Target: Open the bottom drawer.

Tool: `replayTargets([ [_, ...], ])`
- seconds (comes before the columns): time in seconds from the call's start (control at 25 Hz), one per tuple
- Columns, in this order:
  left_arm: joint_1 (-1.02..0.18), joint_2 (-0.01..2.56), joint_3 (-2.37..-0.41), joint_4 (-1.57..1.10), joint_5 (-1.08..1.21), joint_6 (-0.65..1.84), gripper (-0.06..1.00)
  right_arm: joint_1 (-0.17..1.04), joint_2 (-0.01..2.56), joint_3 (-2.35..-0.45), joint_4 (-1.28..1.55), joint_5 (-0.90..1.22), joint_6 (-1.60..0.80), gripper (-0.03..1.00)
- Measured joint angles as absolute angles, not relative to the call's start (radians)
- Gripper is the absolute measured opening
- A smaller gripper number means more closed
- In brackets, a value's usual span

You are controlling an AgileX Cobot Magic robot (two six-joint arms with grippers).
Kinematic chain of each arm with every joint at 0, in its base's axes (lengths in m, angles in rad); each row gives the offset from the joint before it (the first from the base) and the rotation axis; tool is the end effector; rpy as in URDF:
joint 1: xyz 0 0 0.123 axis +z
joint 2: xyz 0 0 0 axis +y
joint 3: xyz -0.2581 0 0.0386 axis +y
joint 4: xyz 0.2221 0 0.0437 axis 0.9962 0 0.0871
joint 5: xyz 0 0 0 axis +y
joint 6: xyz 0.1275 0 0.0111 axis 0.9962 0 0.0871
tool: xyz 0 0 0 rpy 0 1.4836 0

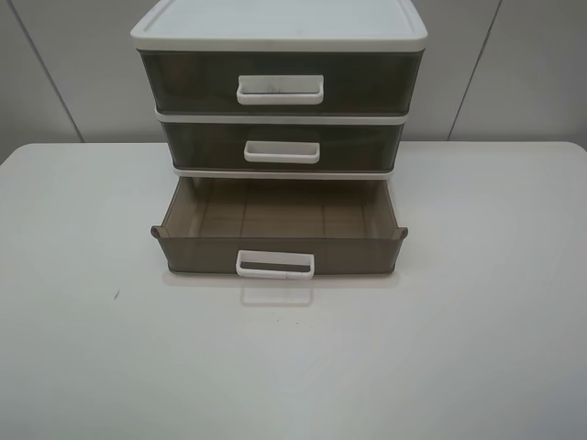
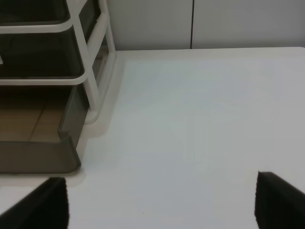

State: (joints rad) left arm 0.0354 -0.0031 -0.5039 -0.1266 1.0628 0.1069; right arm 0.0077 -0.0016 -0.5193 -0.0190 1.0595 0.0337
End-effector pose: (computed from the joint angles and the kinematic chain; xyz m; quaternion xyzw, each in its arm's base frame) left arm 0.0289 -0.0131 0.2497 0.0331 0.8496 -0.0259 0.5257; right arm 0.0279 -0.0019 0.2538 0.0115 0.8473 0.0015 0.5310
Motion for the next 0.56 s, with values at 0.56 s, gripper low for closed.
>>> replayTargets([
  [0.56, 0.035, -0.003, -0.504, -0.127, 1.063, 0.107, 0.72, 0.008, -0.002, -0.519, -0.019, 1.06, 0.034, 0.67],
])
